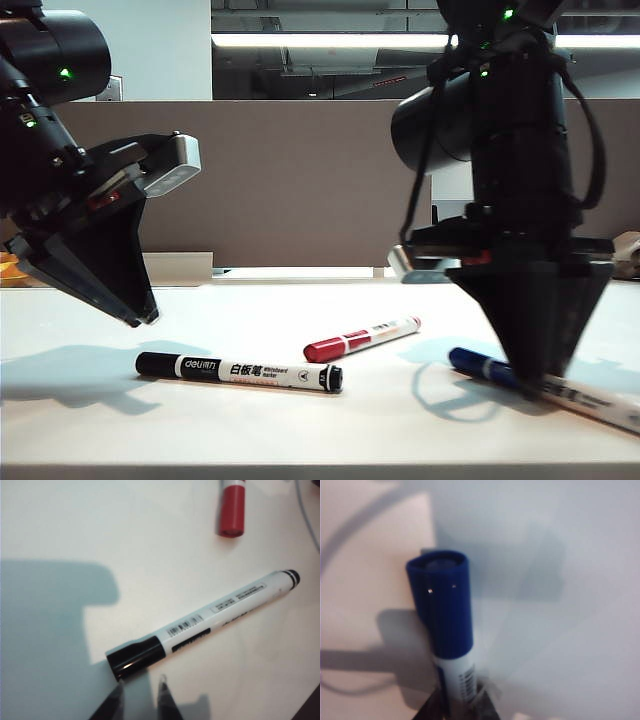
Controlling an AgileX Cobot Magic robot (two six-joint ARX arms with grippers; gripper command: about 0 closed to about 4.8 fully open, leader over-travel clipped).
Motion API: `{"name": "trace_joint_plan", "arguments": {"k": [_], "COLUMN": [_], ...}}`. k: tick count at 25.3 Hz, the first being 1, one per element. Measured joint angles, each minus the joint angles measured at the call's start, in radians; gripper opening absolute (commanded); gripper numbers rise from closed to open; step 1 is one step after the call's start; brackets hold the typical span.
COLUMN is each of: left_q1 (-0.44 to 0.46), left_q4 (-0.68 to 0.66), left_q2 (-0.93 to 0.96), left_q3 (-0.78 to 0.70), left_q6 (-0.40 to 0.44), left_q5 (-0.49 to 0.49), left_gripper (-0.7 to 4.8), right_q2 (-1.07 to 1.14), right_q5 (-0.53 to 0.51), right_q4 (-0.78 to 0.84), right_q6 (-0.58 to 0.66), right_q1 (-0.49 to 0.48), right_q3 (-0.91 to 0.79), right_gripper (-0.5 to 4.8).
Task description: Pick up the markers one by one and line them up horizontally in a straight line on the table.
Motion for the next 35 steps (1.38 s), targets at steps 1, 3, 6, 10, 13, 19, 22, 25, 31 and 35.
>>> {"name": "trace_joint_plan", "arguments": {"k": [1, 3, 6, 10, 13, 19, 22, 25, 31, 35], "left_q1": [0.0, 0.0, 0.0, 0.0, 0.0, 0.0, 0.0, 0.0, 0.0, 0.0], "left_q4": [0.0, 0.0, -0.001, -0.032, -0.038, -0.053, -0.053, -0.055, -0.068, -0.068], "left_q2": [0.0, 0.0, 0.0, 0.0, 0.0, 0.0, 0.0, 0.0, 0.0, 0.0], "left_q3": [0.0, 0.0, 0.0, 0.0, 0.0, 0.0, 0.0, 0.0, 0.0, 0.0], "left_q6": [0.0, 0.0, 0.0, -0.001, -0.001, -0.001, -0.001, -0.001, 0.003, 0.008], "left_q5": [0.0, 0.0, 0.0, 0.0, 0.0, 0.0, 0.0, 0.0, 0.0, 0.0], "left_gripper": [0.9, 0.9, 0.9, 0.9, 0.9, 0.89, 0.9, 0.89, 0.89, 0.9], "right_q2": [0.002, 0.004, 0.005, 0.005, 0.008, 0.009, 0.03, 0.071, 0.091, 0.091], "right_q5": [0.003, 0.008, 0.008, 0.008, 0.009, 0.01, 0.01, 0.01, -0.002, -0.017], "right_q4": [-0.016, -0.044, -0.054, -0.053, -0.058, -0.039, -0.056, -0.077, -0.077, -0.069], "right_q6": [-0.017, -0.053, -0.078, -0.129, -0.201, -0.318, -0.386, -0.438, -0.475, -0.498], "right_q1": [0.0, 0.0, 0.0, 0.0, 0.0, 0.001, 0.002, 0.005, 0.016, 0.046], "right_q3": [0.0, 0.0, 0.0, 0.0, 0.042, 0.116, 0.116, 0.116, 0.118, 0.118], "right_gripper": [0.84, 0.85, 0.85, 0.85, 0.85, 0.85, 0.86, 0.87, 0.95, 0.95]}}
